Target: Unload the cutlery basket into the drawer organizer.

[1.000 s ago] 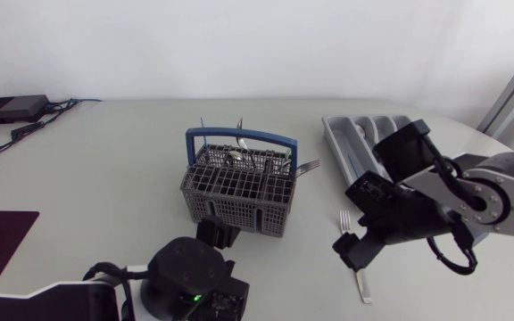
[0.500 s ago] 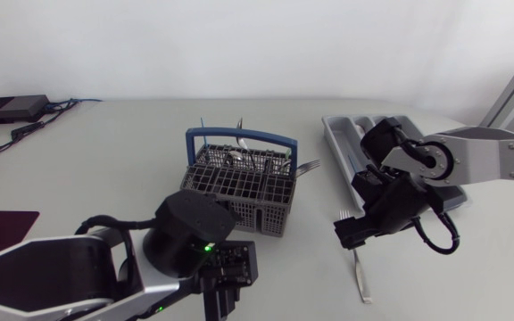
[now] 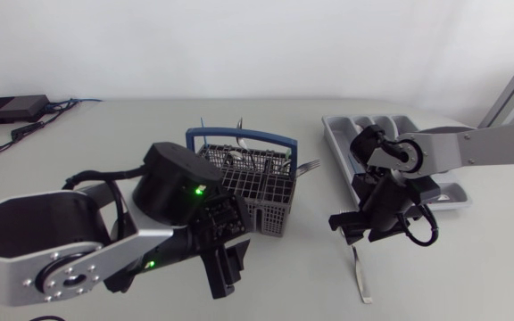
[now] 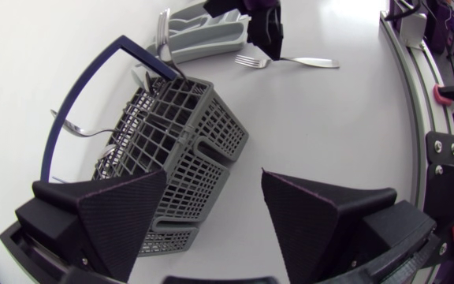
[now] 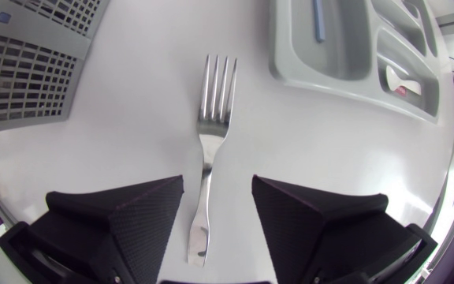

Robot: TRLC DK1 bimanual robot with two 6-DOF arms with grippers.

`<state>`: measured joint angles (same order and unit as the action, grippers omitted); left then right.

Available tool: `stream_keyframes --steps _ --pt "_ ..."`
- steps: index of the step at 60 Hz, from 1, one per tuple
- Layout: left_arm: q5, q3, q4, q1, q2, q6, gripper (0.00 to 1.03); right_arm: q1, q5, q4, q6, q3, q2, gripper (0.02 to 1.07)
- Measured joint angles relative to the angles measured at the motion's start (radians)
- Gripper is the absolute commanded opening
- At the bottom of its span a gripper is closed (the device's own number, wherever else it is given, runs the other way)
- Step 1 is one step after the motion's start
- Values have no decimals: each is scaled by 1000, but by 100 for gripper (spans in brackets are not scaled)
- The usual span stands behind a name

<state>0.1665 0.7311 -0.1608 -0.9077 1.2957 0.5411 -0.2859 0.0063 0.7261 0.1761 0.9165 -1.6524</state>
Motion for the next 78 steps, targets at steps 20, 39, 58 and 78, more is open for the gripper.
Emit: stream_keyframes --steps 20,39,58,78 --pt "-14 35 -23 37 -3 -42 95 0 2 -23 0 0 -50 44" --pt "-25 35 -29 37 -21 -45 95 -9 0 -44 1 0 -63 32" --pt "-28 35 -39 41 -35 -45 95 -23 -1 -65 1 0 -77 21" --pt "-28 35 -44 43 -48 -45 95 -23 -21 -79 0 0 -76 12"
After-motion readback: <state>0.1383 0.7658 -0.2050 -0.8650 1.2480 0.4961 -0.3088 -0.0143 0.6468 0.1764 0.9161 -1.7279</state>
